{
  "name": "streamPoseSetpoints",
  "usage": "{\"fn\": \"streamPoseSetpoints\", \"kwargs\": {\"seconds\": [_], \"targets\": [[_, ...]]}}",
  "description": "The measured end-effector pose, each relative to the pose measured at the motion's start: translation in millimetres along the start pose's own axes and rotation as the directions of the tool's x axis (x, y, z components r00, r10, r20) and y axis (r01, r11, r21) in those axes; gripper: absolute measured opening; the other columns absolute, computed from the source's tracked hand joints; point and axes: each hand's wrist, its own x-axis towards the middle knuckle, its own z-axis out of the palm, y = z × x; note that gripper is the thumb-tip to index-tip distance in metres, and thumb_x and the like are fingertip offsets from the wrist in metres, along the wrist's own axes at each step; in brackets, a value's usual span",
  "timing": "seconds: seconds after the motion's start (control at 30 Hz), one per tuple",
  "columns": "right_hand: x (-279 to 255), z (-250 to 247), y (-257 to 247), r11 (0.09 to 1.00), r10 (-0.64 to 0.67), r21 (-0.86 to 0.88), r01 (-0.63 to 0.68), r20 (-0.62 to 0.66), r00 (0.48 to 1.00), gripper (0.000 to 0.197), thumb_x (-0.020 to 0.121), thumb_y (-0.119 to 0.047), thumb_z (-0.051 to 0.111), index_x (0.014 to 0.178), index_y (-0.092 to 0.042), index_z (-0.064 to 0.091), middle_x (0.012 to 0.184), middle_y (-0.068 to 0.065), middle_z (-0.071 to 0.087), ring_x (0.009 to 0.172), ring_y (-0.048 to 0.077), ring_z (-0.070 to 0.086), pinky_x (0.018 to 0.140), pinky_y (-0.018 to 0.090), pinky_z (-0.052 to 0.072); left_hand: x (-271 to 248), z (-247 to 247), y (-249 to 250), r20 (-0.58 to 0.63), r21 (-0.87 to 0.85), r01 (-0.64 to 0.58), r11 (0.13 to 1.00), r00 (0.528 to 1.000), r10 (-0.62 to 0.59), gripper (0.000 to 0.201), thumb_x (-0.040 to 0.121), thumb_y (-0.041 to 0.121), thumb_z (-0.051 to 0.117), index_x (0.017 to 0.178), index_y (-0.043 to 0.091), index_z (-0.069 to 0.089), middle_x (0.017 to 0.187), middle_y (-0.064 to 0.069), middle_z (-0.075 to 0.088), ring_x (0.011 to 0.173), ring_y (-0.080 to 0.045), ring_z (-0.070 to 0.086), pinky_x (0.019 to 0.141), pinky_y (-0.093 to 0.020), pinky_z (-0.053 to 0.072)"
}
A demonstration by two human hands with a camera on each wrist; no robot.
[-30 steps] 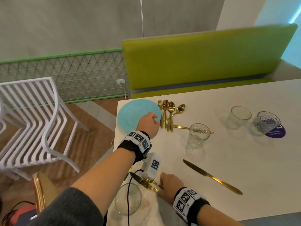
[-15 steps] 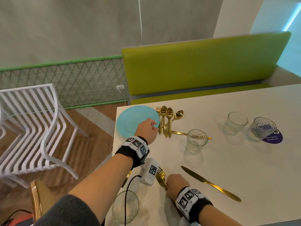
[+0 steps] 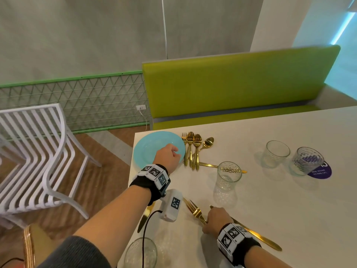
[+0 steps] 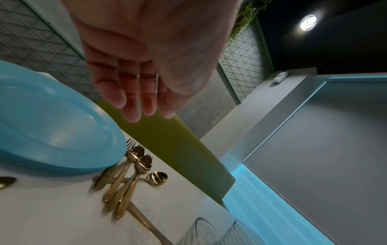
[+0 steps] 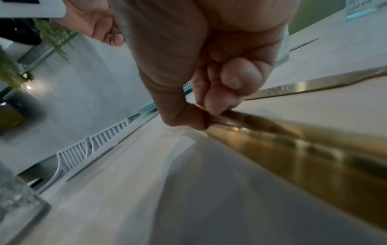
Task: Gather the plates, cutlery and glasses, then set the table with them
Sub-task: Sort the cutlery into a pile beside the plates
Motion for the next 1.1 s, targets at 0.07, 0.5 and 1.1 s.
{"fn": "streamPoseSetpoints", "kwargs": {"seconds": [0.07, 0.5, 1.1], "targets": [[1.5, -8.9, -2.1, 0.999, -0.021, 0.049, 0.02, 0.014, 1.0, 0.032, 0.078, -0.029, 0.065, 0.099, -0.005, 0.067, 0.076, 0.001, 0.051, 0.078, 0.016, 0.051, 0.052, 0.017, 0.039, 1.5, 2.5, 0.4, 0.022, -0.014, 0.008, 1.0, 1.0, -0.007, 0.028, 0.093, 0.018, 0.05, 0.118, 0.009, 0.054, 0.107, -0.007, 0.061, 0.101, -0.023, 0.059, 0.086, -0.027, 0.044], [16.8, -153.6, -46.3, 0.615, -0.111, 0.767, 0.183, -0.145, 0.983, 0.019, 0.086, -0.008, 0.06, 0.067, -0.006, 0.061, 0.056, 0.005, 0.062, 0.051, 0.013, 0.06, 0.066, 0.027, 0.058, 3.0, 3.7, 28.0, 0.509, -0.354, 0.319, 0.879, 0.854, -0.105, 0.026, 0.099, 0.031, 0.039, 0.101, 0.009, 0.053, 0.088, -0.007, 0.06, 0.071, -0.019, 0.062, 0.07, -0.029, 0.055], [112.3, -171.8, -80.6, 0.981, -0.189, 0.008, 0.196, -0.227, 0.955, 0.039, 0.093, -0.015, 0.051, 0.13, -0.007, 0.049, 0.129, 0.009, 0.058, 0.119, 0.025, 0.055, 0.098, 0.028, 0.043, 61.6, -22.1, -25.1, 0.14, -0.418, 0.348, 0.839, 0.937, -0.319, 0.018, 0.09, 0.003, 0.051, 0.104, 0.012, 0.045, 0.098, -0.012, 0.063, 0.066, -0.016, 0.065, 0.064, -0.029, 0.054]]}}
